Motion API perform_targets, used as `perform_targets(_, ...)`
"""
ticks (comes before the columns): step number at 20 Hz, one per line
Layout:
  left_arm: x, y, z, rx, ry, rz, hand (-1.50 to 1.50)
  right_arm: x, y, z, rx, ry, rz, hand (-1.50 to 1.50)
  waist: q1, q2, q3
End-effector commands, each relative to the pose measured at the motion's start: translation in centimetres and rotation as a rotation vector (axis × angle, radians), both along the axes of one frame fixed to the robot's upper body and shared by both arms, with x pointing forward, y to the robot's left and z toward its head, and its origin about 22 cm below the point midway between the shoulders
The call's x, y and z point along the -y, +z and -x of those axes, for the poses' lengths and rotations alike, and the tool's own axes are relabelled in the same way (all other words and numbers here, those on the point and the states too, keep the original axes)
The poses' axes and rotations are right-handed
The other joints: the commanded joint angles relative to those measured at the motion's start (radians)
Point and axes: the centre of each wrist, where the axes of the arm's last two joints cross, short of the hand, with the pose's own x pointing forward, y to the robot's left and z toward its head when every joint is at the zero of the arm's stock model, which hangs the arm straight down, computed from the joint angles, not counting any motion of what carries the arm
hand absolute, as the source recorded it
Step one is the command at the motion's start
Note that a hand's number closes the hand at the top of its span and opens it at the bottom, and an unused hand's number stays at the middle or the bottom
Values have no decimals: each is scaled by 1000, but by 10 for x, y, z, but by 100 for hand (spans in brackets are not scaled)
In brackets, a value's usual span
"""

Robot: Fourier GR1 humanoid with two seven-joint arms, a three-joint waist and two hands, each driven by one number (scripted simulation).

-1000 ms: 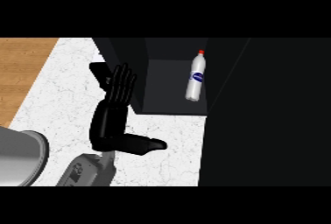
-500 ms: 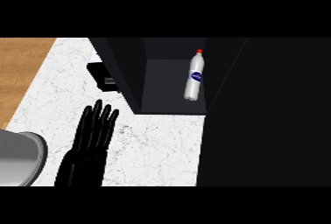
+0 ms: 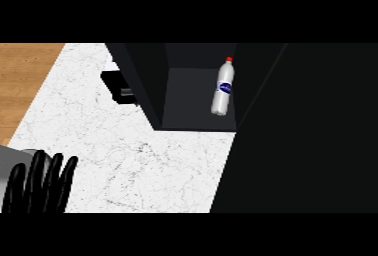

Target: Pick up the bottled water, place it into the cabinet and close the cabinet

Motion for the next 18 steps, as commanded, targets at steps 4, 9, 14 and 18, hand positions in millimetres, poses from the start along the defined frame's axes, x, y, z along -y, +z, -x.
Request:
perform_targets(4,-36,16,36,16,31,24,-150,-45,14,12,-6,147,6,150,5,0,4)
perform_targets(9,-74,14,35,-8,10,16,-150,-67,20,4,-16,151,8,150,15,6,2)
perform_targets(14,-79,11,45,-4,25,22,-150,-87,24,0,-63,147,-41,150,18,7,3)
perform_targets(18,-83,15,52,0,-1,24,-150,-92,19,-11,-80,142,-79,150,36,11,3)
